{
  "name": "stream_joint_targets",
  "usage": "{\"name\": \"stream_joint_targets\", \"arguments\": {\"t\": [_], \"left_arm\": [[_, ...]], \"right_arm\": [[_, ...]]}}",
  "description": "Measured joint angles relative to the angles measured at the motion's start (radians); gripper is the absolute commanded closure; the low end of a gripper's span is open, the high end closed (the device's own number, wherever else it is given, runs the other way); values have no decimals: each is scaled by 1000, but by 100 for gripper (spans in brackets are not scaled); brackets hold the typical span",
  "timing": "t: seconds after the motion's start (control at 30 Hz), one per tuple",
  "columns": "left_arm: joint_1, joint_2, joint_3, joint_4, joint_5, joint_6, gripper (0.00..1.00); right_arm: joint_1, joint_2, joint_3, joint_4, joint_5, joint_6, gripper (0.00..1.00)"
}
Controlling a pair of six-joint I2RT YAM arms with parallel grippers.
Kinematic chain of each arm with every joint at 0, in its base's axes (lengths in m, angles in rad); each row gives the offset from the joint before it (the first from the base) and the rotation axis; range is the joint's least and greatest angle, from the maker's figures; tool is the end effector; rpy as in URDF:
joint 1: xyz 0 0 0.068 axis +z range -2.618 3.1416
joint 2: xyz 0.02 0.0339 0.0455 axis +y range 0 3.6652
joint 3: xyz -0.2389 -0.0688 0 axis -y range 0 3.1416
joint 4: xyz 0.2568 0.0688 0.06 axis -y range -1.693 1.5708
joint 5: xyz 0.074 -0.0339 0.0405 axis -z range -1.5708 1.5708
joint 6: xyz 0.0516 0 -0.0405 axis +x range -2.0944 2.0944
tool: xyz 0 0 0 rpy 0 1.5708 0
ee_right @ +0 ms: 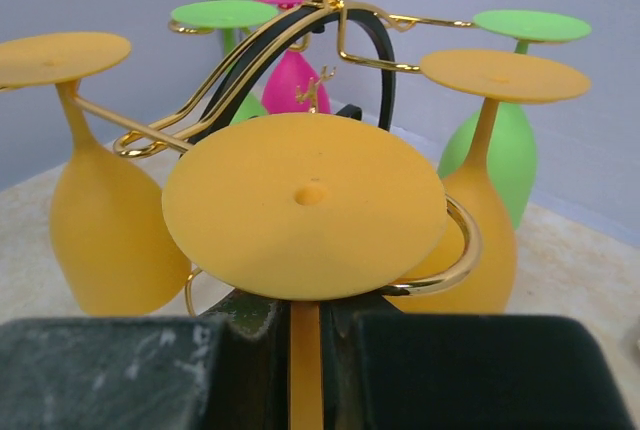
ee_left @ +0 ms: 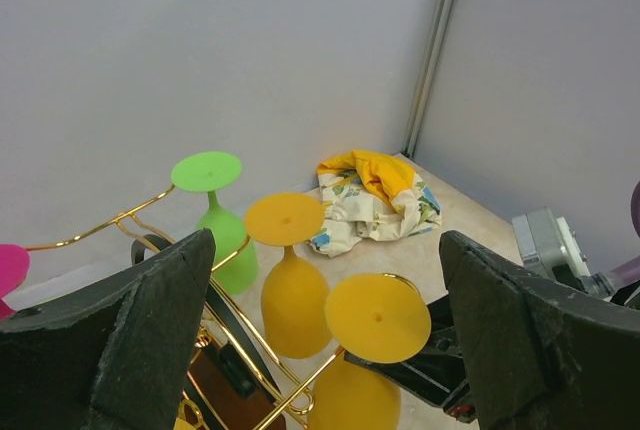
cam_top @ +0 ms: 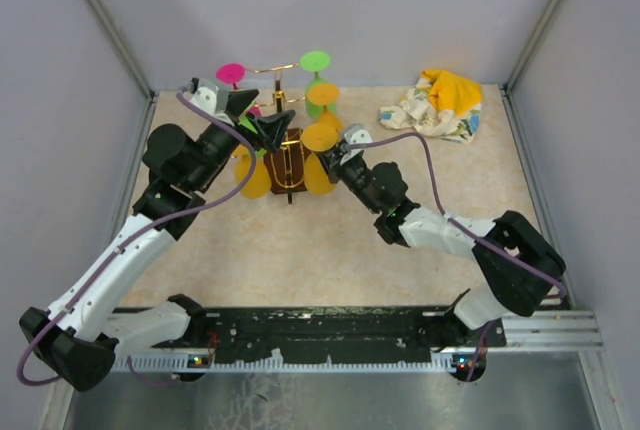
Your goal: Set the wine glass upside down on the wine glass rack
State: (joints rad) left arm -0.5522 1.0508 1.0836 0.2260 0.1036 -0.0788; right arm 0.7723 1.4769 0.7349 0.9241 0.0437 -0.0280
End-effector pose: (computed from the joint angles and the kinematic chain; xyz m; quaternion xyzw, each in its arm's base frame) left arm 0.2332 -0.1499 0.4213 0.1827 0.5825 -0.2756 0.7425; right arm 0.2529 0.2432 0.2448 -0.2337 0.5957 0.2663 0.7208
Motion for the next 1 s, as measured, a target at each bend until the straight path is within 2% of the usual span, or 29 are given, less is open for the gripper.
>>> {"name": "stream_joint_targets", "arguments": {"t": [0.7, 1.0], "left_arm": [[5, 0, -3, 3, 6, -8, 1], [8, 4, -5, 1, 12, -23, 1]], "right_arm": [[0, 12, -32, 82, 184, -48, 97], [0, -70, -109, 79, 156, -50, 94]]}}
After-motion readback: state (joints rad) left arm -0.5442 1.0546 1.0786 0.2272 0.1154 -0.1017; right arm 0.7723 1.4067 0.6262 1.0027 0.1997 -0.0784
